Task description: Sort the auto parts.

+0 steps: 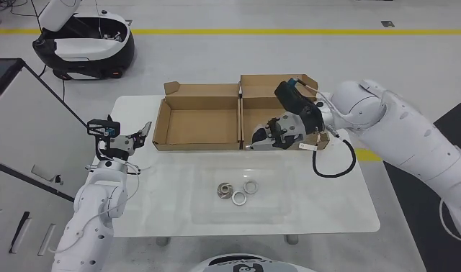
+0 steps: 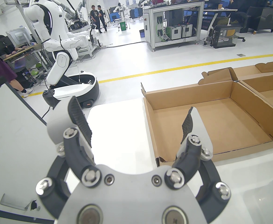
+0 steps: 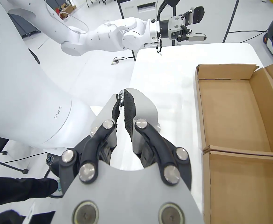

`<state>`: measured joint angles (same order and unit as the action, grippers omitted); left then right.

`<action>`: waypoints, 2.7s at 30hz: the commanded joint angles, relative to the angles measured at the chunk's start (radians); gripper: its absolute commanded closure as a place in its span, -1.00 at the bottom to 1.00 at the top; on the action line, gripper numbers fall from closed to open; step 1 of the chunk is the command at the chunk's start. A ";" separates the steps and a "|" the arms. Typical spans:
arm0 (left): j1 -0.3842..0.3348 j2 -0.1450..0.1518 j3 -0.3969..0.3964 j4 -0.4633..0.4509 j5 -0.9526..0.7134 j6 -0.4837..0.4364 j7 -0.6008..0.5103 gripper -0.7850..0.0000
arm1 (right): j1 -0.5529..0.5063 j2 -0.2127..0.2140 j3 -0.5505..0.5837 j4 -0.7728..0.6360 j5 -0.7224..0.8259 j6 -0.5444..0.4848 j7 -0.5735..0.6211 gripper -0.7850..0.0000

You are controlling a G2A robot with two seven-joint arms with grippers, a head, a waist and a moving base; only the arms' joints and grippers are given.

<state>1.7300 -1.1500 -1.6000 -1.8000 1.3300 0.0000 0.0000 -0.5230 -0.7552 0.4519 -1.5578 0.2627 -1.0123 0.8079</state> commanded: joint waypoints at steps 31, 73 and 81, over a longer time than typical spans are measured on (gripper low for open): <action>0.000 0.000 0.000 0.000 0.000 0.000 0.000 -1.00 | -0.227 -0.085 0.279 -0.236 0.480 0.000 0.000 1.00; 0.000 0.000 0.000 0.000 0.000 0.000 0.000 -1.00 | -0.362 -0.157 0.419 -0.438 0.727 0.000 0.000 1.00; 0.000 0.000 0.000 0.000 0.000 0.000 0.000 -1.00 | -0.386 -0.198 0.440 -0.484 0.798 0.000 0.000 1.00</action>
<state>1.7300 -1.1500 -1.6000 -1.8000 1.3300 0.0000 0.0000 -0.9091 -0.9498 0.8923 -2.0437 1.0677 -1.0123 0.8078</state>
